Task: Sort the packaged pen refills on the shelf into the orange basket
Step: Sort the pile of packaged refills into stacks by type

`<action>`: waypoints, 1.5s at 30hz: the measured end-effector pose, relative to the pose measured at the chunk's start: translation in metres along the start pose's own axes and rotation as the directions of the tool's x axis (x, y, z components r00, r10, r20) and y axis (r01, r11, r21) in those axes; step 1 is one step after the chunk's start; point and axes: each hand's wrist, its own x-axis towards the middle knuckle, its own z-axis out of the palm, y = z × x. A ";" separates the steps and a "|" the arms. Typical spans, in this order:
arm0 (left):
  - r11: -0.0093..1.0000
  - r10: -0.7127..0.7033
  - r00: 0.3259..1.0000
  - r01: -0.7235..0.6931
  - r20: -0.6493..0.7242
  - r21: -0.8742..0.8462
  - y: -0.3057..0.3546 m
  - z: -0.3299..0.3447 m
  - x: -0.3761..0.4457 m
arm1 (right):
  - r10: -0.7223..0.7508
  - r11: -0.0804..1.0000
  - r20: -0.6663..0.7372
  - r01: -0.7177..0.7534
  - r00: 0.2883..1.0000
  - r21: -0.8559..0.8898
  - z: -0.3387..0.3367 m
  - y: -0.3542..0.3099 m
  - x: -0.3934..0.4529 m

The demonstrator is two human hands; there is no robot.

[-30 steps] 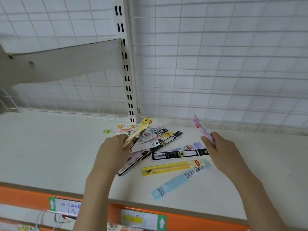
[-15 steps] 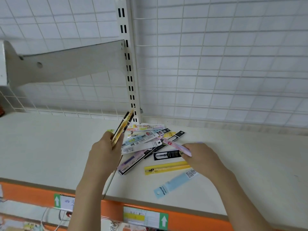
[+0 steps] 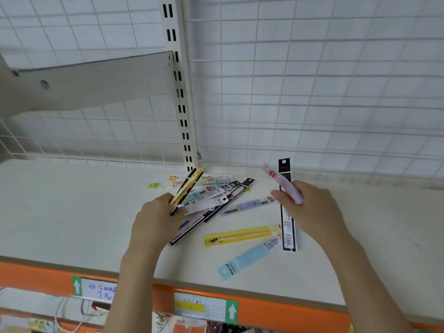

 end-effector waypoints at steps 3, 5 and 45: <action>0.999 0.041 0.999 -0.041 0.000 0.029 0.002 0.008 0.003 | 0.003 1.000 0.022 -0.003 1.000 0.011 -0.003 0.004 -0.002; 0.996 0.076 0.997 -0.077 0.032 0.051 0.004 0.012 0.006 | 0.021 1.000 0.052 -0.022 0.998 0.018 -0.001 0.007 -0.004; 0.949 0.117 0.955 -0.189 0.273 0.253 0.029 0.026 0.037 | 0.148 0.986 0.152 -0.133 0.977 -0.105 0.003 0.015 -0.013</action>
